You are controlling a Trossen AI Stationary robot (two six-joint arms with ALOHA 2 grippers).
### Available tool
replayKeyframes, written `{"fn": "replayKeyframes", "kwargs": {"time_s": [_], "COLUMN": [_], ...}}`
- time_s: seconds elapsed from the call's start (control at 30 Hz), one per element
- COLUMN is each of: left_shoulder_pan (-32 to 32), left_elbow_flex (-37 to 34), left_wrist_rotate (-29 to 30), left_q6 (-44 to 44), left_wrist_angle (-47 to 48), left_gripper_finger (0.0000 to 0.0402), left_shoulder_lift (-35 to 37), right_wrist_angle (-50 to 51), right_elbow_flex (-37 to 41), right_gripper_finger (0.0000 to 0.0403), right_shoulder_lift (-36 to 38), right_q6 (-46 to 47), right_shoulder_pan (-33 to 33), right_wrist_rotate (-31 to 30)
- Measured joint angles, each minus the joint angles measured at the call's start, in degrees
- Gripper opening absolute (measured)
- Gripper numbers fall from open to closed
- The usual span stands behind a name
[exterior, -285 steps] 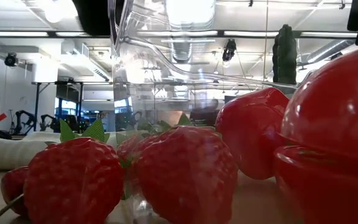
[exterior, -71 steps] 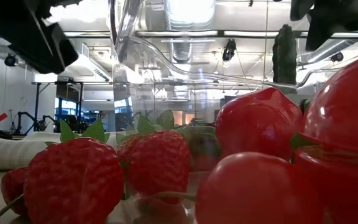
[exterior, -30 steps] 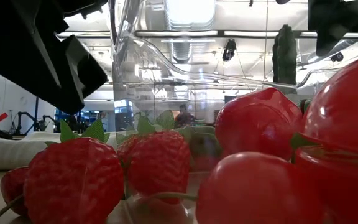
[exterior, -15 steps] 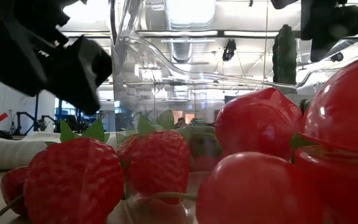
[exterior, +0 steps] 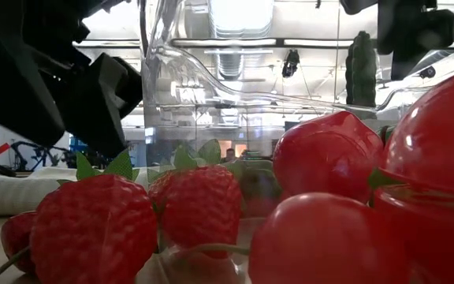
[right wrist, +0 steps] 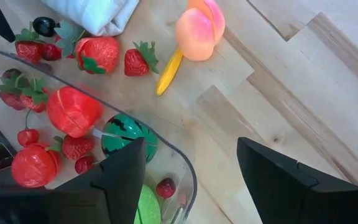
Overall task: Pick and placing Produce into tupperware
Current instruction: Put the strawberry into the transparent bin
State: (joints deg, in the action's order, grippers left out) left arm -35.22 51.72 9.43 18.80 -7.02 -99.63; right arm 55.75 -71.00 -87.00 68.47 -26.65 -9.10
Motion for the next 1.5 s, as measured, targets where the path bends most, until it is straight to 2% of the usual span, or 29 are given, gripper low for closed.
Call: {"fn": "replayKeyframes", "kwargs": {"time_s": [0.4, 0.7, 1.3, 1.5], "left_shoulder_pan": [0.0, 0.0, 0.2, 0.3], "left_elbow_flex": [-1.0, -1.2, -1.6, -2.2], "left_wrist_rotate": [0.3, 0.7, 1.6, 1.6], "left_q6": [0.0, -1.2, -3.1, -3.1], "left_wrist_angle": [-0.3, -4.6, -4.5, -4.5], "left_gripper_finger": [0.0166, 0.0166, 0.0166, 0.0179], "left_shoulder_lift": [-0.2, -2.0, -2.1, -2.1], "right_wrist_angle": [0.0, 0.0, 0.7, 0.8], "right_elbow_flex": [0.2, 0.4, 0.6, 0.6], "right_gripper_finger": [0.0240, 0.0244, 0.0240, 0.0244], "right_shoulder_lift": [0.0, 0.0, 0.0, 0.0], "right_q6": [-0.1, 0.0, 0.0, 0.0], "right_shoulder_pan": [0.2, 0.2, 0.2, 0.2], "right_wrist_rotate": [0.0, 0.0, 0.0, 0.0]}}
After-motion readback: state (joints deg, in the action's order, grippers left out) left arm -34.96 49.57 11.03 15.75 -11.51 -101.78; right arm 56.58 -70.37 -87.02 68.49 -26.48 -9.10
